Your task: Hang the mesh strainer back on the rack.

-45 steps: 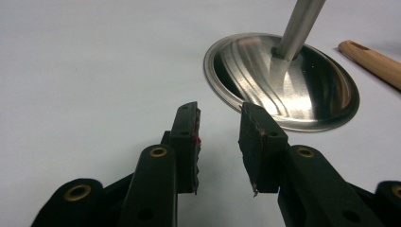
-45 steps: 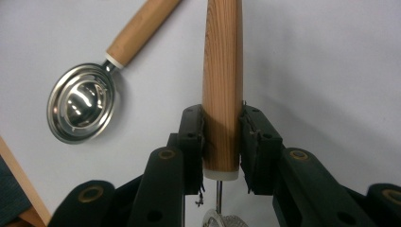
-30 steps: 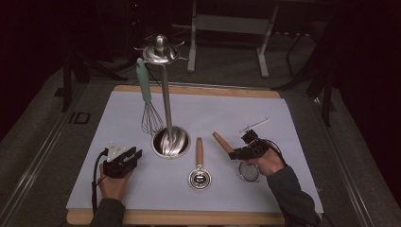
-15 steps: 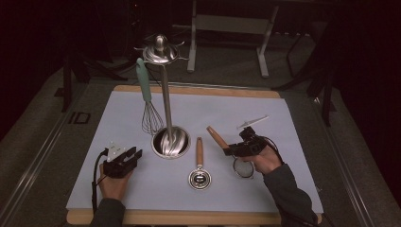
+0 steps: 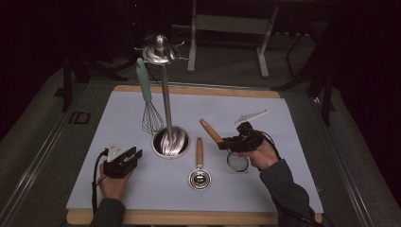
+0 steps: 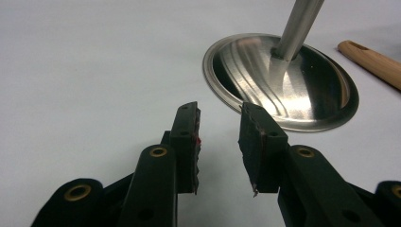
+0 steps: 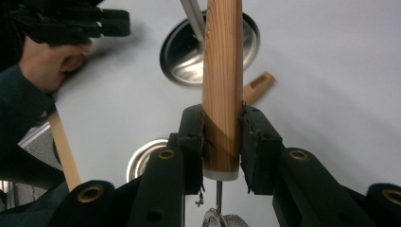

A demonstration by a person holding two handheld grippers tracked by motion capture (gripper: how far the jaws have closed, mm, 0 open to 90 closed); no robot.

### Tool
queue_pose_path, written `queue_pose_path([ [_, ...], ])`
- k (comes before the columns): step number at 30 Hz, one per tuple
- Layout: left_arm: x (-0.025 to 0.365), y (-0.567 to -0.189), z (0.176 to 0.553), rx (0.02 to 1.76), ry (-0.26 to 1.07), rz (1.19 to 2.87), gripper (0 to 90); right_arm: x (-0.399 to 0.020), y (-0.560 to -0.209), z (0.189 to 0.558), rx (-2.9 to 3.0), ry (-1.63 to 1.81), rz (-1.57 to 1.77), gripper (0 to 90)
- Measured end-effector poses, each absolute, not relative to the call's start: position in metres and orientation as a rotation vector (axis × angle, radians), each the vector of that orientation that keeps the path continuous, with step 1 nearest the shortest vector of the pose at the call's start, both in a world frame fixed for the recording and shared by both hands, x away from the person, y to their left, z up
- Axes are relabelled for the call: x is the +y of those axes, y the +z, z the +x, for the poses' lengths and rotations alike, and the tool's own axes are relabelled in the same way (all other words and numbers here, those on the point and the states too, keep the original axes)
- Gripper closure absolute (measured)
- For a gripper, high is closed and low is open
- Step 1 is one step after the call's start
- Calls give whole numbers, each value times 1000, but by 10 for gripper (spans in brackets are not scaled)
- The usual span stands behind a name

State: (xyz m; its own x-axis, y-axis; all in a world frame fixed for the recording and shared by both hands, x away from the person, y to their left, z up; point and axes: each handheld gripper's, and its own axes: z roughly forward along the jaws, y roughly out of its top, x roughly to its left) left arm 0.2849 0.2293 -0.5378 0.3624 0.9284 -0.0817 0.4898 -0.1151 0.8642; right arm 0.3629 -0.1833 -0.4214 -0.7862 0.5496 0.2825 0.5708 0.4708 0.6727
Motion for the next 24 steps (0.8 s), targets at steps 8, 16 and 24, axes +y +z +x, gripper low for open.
queue_pose_path([
  [8,229,-538,285,1258,632,1752,683,-177,-414,363,-2652,-1319,-956,721],
  [16,229,-538,285,1255,633,1753,684,-170,-407,363,-2626,-1384,-896,721],
  [24,229,-538,285,1255,633,1753,684,-163,-399,363,-2618,-1432,-845,721],
])
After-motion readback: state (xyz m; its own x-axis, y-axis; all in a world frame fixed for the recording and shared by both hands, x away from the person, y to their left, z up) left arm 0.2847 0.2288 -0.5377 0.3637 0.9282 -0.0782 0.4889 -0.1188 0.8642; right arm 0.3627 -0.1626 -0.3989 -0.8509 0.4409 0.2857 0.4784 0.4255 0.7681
